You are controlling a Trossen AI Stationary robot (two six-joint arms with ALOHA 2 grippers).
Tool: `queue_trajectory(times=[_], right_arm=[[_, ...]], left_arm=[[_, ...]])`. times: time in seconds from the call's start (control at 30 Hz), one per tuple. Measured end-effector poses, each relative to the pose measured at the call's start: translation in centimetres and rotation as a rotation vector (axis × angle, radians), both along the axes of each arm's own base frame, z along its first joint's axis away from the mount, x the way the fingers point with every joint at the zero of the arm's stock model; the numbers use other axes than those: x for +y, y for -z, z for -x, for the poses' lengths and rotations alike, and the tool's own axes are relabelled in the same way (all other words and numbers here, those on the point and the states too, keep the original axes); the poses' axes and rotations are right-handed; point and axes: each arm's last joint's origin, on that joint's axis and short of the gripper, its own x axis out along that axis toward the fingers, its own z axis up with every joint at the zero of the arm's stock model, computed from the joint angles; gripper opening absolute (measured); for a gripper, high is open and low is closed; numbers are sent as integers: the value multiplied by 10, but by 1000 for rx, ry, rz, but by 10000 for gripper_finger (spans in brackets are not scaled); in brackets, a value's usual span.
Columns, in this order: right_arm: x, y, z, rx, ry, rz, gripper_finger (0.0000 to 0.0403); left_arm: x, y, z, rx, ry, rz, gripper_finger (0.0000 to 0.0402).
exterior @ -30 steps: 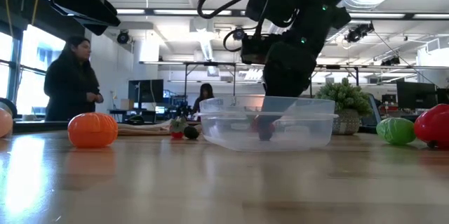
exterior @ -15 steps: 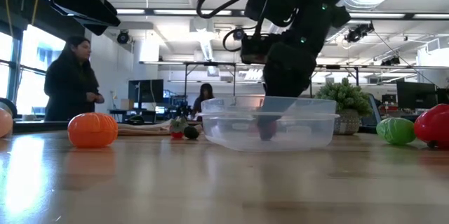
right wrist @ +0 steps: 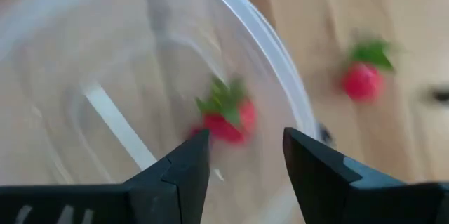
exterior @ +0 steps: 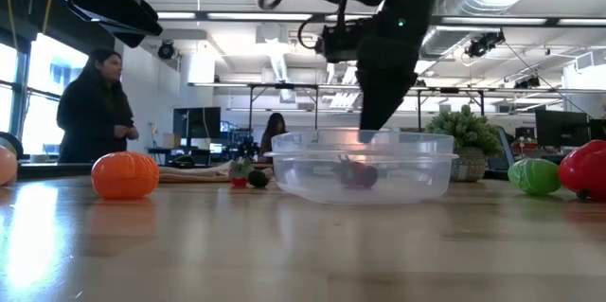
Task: Pick and placing Produce into tupperware
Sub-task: Put the cabbage into the transparent bin
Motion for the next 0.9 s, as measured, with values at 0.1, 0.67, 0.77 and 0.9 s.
queue_trajectory(times=[0.1, 0.67, 0.77, 0.9], right_arm=[[5, -16, 4, 77, 62, 53, 170], [25, -88, 77, 261, 547, 190, 170], [16, -90, 107, 245, 671, 131, 170], [5, -81, 143, 214, 788, -7, 170]], left_arm=[[0, 0, 0, 0, 0, 0, 1], [0, 0, 0, 0, 0, 0, 1], [0, 0, 0, 0, 0, 0, 1], [0, 0, 0, 0, 0, 0, 1]])
